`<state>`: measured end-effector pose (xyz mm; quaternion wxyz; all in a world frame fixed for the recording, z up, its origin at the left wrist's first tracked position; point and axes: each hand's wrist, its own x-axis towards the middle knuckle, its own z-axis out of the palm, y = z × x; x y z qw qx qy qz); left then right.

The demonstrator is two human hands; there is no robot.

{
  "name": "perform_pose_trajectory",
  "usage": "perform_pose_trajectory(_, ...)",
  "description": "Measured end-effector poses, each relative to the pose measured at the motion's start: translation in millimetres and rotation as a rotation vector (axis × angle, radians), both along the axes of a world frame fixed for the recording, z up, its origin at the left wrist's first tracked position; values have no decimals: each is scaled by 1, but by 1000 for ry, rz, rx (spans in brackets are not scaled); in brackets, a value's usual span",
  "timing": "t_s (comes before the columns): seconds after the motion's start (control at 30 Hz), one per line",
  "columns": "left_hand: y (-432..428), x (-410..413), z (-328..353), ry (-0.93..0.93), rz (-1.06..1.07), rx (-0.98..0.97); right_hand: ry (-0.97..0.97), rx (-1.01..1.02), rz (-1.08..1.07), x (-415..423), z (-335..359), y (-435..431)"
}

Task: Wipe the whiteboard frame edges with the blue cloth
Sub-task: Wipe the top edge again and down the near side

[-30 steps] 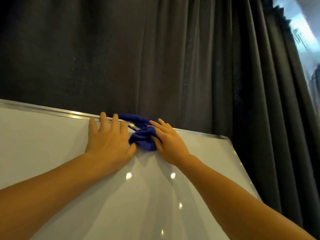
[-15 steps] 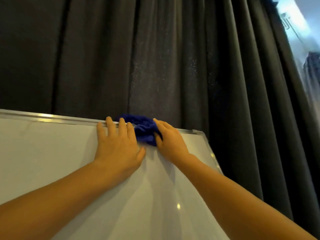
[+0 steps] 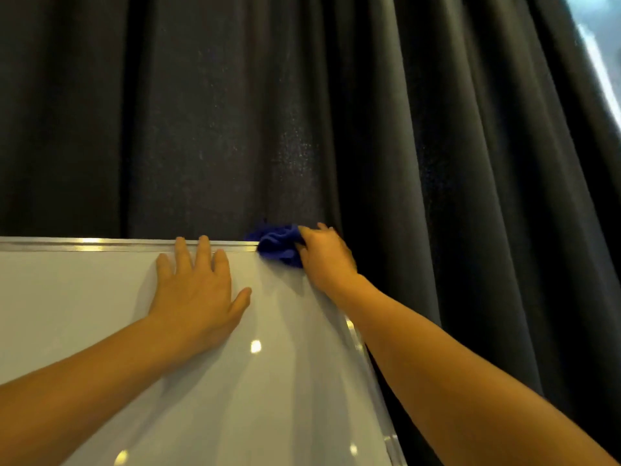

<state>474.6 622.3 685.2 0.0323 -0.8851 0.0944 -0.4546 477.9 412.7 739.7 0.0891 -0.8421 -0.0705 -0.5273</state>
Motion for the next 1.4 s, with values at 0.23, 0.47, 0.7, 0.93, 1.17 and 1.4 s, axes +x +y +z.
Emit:
perform_pose_trajectory(0.23,-33,-15,0,69,26,43,-63,281,194,-1,-2,-28)
perform_pose_trajectory(0.47,-45,-13,0,58,-46,87,-20,652,466,-18,-31,-50)
perform_pose_trajectory(0.7,-77,-19,-40,24,-149,173,91,396,183,-59,-138,-47)
perform_pose_trajectory(0.93,-86,-50,-118,1,-401,414,223,251,-142,-121,-245,-39)
perform_pose_trajectory(1.17,-85,-104,-189,137,-592,578,565,60,-455,-184,-304,-31)
perform_pose_trajectory(1.4,-84,-154,-260,228,-696,688,482,-30,-529,-236,-386,-8)
